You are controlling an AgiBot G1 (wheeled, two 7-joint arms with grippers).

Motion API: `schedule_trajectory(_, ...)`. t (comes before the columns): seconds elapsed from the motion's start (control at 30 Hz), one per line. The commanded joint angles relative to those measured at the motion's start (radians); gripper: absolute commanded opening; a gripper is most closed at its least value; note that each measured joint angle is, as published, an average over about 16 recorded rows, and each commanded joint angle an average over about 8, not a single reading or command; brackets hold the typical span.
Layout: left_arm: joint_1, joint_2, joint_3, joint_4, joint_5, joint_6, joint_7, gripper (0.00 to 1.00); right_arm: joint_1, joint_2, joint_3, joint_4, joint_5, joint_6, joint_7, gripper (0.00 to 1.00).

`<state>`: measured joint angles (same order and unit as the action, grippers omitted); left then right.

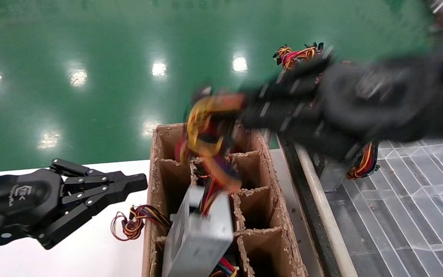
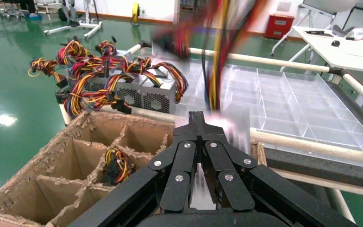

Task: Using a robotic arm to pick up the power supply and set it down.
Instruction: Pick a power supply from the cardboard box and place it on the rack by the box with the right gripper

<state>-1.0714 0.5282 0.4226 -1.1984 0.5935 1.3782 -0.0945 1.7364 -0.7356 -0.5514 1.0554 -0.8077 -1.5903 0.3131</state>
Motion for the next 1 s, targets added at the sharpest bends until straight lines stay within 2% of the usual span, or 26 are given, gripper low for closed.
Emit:
schedule_trajectory(0.03, 0.000, 0.000, 0.000, 0.000, 0.000, 0.000, 0.000, 0.00, 0.032, 0.015, 0.000, -0.032, 0.042, -0.002, -0.007, 0.00)
schedule_trajectory(0.23, 0.000, 0.000, 0.000, 0.000, 0.000, 0.000, 0.000, 0.00, 0.152, 0.056, -0.046, -0.091, 0.078, -0.004, -0.025, 0.00)
schedule_trajectory(0.6, 0.000, 0.000, 0.000, 0.000, 0.000, 0.000, 0.000, 0.00, 0.346, 0.202, -0.194, -0.093, 0.026, -0.007, 0.003, 0.00)
schedule_trajectory(0.77, 0.000, 0.000, 0.000, 0.000, 0.000, 0.000, 0.000, 0.00, 0.390, 0.284, -0.259, -0.075, 0.030, -0.005, 0.039, 0.00)
schedule_trajectory(1.0, 0.000, 0.000, 0.000, 0.000, 0.000, 0.000, 0.000, 0.00, 0.404, 0.399, -0.326, -0.061, 0.050, 0.000, 0.059, 0.00)
